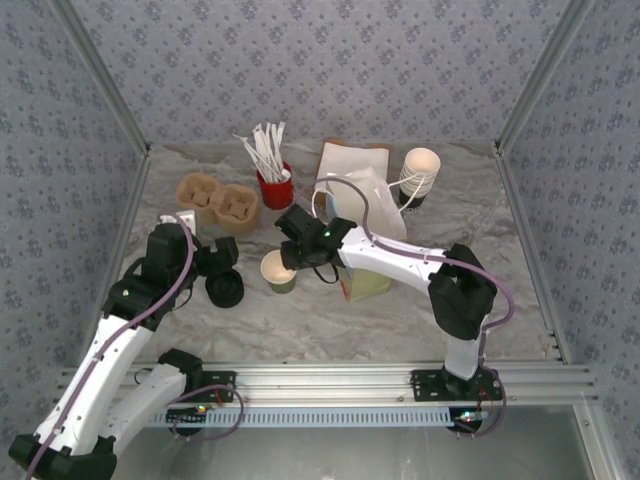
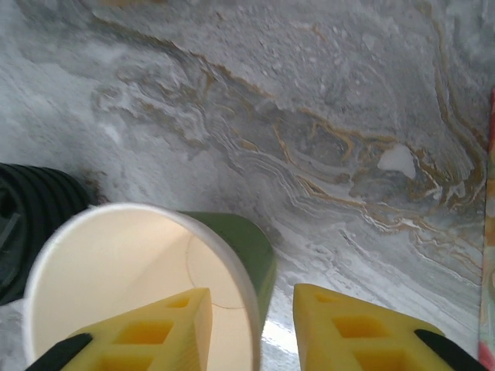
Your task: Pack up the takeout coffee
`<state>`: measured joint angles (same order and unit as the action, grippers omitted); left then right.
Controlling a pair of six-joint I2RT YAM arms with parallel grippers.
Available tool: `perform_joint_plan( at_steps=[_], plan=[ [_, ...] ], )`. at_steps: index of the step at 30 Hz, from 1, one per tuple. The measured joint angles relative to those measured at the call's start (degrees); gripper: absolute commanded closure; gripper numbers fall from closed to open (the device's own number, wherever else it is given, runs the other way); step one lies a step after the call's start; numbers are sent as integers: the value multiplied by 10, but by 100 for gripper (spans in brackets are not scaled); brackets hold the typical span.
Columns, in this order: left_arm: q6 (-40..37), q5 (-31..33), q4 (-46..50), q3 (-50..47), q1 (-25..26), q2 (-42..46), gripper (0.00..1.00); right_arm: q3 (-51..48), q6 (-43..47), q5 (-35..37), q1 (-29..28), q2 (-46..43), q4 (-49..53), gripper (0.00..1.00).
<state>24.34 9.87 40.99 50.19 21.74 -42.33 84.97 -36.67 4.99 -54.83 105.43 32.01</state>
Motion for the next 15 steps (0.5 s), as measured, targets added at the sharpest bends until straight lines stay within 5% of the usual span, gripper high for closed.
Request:
perform_joint_plan(
  at_steps=[15],
  plan=[
    [13,-1,9,-13,-3,2,1,67,16,37,10,-57,83,52]
  ],
)
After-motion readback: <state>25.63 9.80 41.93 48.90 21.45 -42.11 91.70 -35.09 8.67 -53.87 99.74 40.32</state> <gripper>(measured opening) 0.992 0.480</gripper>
